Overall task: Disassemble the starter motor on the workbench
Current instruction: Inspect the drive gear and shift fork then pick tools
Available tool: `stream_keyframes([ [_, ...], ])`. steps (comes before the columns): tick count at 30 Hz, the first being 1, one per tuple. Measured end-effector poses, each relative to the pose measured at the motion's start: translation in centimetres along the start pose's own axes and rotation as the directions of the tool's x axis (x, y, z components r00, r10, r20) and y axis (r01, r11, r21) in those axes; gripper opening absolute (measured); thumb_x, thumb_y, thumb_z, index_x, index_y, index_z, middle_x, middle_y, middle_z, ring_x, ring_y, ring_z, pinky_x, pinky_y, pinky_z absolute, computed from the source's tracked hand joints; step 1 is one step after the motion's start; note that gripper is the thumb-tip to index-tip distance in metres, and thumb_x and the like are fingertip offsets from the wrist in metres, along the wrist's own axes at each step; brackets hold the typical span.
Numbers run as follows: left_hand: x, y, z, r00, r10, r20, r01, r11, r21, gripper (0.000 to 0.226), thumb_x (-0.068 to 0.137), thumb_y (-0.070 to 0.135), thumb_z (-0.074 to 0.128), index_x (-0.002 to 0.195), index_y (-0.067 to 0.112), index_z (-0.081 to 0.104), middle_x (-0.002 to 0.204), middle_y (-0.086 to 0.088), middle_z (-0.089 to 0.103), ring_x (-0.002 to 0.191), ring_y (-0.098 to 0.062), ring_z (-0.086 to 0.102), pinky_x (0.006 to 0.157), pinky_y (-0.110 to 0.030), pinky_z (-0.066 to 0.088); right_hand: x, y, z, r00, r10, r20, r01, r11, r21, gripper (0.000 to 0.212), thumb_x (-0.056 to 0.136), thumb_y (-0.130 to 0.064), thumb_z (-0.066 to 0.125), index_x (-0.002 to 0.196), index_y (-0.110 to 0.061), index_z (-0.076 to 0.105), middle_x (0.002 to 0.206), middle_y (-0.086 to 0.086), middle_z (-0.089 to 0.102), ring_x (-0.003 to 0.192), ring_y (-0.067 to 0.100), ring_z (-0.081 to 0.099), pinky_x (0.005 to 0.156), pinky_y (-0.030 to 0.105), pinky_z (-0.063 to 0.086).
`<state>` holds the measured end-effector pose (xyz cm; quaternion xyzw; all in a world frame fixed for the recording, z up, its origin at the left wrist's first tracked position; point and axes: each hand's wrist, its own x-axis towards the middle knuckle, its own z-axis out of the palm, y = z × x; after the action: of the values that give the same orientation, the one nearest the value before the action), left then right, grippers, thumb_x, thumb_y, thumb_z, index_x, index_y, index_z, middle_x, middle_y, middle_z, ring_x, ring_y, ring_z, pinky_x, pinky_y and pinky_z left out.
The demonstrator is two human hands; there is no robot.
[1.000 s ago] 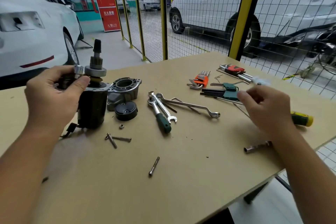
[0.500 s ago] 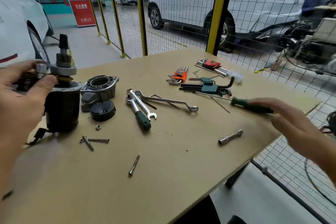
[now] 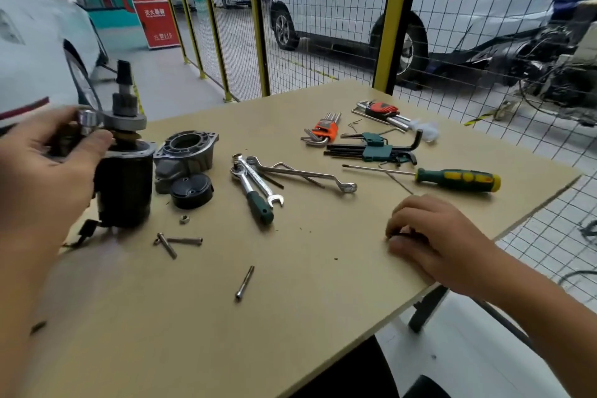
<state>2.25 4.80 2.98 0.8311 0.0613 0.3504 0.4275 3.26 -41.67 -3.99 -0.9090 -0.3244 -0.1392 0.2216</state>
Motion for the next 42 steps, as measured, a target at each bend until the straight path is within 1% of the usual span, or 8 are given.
stream_keyframes([
  [4, 0.0, -1.9, -0.8, 0.994, 0.034, -0.108, -0.026, 0.997, 0.074, 0.049, 0.083, 0.071, 0.068, 0.119, 0.038, 0.064, 0.104, 0.006, 0.066, 0.093, -0.027, 0.065, 0.080, -0.050, 0.057, 1.6, 0.2, -0.4, 0.985, 0.171, -0.036, -0.158, 0.959, 0.237, 0.029, 0.100, -0.010, 0.057, 0.091, -0.038, 0.057, 0.078, -0.013, 0.063, 0.078, 0.008, 0.059, 0.066, 0.022, 0.046],
  [9, 2.6, -7.7, -1.9, 0.988, -0.034, -0.152, 0.051, 0.992, 0.113, 0.068, 0.071, 0.096, 0.055, 0.127, 0.057, 0.057, 0.107, 0.012, 0.071, 0.087, -0.034, 0.072, 0.046, -0.041, 0.052, 5.8, -1.7, -1.2, 0.976, 0.211, 0.046, -0.198, 0.790, 0.580, 0.014, 0.096, -0.026, 0.053, 0.089, -0.027, 0.065, 0.072, 0.003, 0.058, 0.064, 0.019, 0.048, 0.058, 0.045, 0.042],
  [14, 1.3, -6.0, -2.1, 0.984, 0.032, -0.177, -0.011, 0.993, 0.118, 0.060, 0.082, 0.085, 0.060, 0.132, 0.051, 0.059, 0.113, 0.018, 0.071, 0.086, -0.017, 0.073, 0.049, -0.037, 0.056, 9.0, -3.3, -0.9, 0.973, 0.218, 0.081, -0.216, 0.724, 0.655, 0.023, 0.105, -0.009, 0.049, 0.090, -0.010, 0.067, 0.066, -0.002, 0.055, 0.058, 0.012, 0.044, 0.055, 0.034, 0.038],
  [20, -0.9, -2.3, -1.3, 0.966, 0.114, -0.232, -0.090, 0.989, 0.115, 0.032, 0.090, 0.068, 0.066, 0.119, 0.054, 0.064, 0.115, 0.009, 0.070, 0.099, -0.018, 0.070, 0.087, -0.050, 0.061, 13.3, -7.4, 0.4, 0.992, 0.126, -0.017, -0.096, 0.829, 0.550, 0.022, 0.105, -0.014, 0.049, 0.092, -0.011, 0.067, 0.067, -0.006, 0.055, 0.056, 0.002, 0.045, 0.058, 0.023, 0.037],
  [29, -1.4, -0.2, -0.6, 0.969, 0.121, -0.215, -0.100, 0.989, 0.107, 0.020, 0.094, 0.025, 0.076, 0.114, 0.024, 0.072, 0.104, -0.001, 0.071, 0.089, -0.008, 0.063, 0.084, -0.015, 0.049, 20.6, -16.5, 3.6, 0.990, -0.141, 0.023, 0.086, 0.717, 0.692, 0.023, 0.105, -0.021, 0.053, 0.088, -0.010, 0.063, 0.061, -0.014, 0.053, 0.058, 0.003, 0.046, 0.058, 0.023, 0.040],
  [32, -1.3, -0.1, -0.6, 0.970, 0.122, -0.210, -0.106, 0.991, 0.087, 0.018, 0.094, 0.020, 0.077, 0.112, 0.021, 0.072, 0.105, -0.003, 0.072, 0.095, -0.022, 0.067, 0.089, -0.035, 0.055, 21.7, -16.8, 5.9, 0.963, -0.224, 0.150, 0.115, 0.844, 0.525, 0.037, 0.102, -0.035, 0.056, 0.083, -0.004, 0.064, 0.067, 0.010, 0.056, 0.058, 0.012, 0.047, 0.056, 0.031, 0.040],
  [37, -1.3, -0.2, -0.7, 0.970, 0.118, -0.212, -0.104, 0.992, 0.077, 0.021, 0.093, 0.020, 0.077, 0.114, 0.016, 0.074, 0.106, -0.001, 0.072, 0.097, -0.019, 0.067, 0.090, -0.034, 0.055, 20.6, -15.3, 9.3, 0.887, -0.311, 0.342, 0.367, 0.924, -0.111, 0.034, 0.095, -0.053, 0.057, 0.087, -0.022, 0.063, 0.076, -0.005, 0.058, 0.073, 0.022, 0.054, 0.062, 0.037, 0.050],
  [42, -1.4, -0.2, -0.8, 0.968, 0.141, -0.208, -0.126, 0.988, 0.084, 0.020, 0.093, 0.021, 0.077, 0.112, 0.023, 0.073, 0.102, 0.005, 0.069, 0.092, -0.010, 0.065, 0.084, -0.017, 0.049, 20.6, -14.8, 9.2, 0.851, -0.277, 0.445, 0.344, 0.936, -0.074, 0.027, 0.095, -0.052, 0.059, 0.099, -0.027, 0.068, 0.084, -0.006, 0.064, 0.078, 0.017, 0.059, 0.072, 0.036, 0.052],
])
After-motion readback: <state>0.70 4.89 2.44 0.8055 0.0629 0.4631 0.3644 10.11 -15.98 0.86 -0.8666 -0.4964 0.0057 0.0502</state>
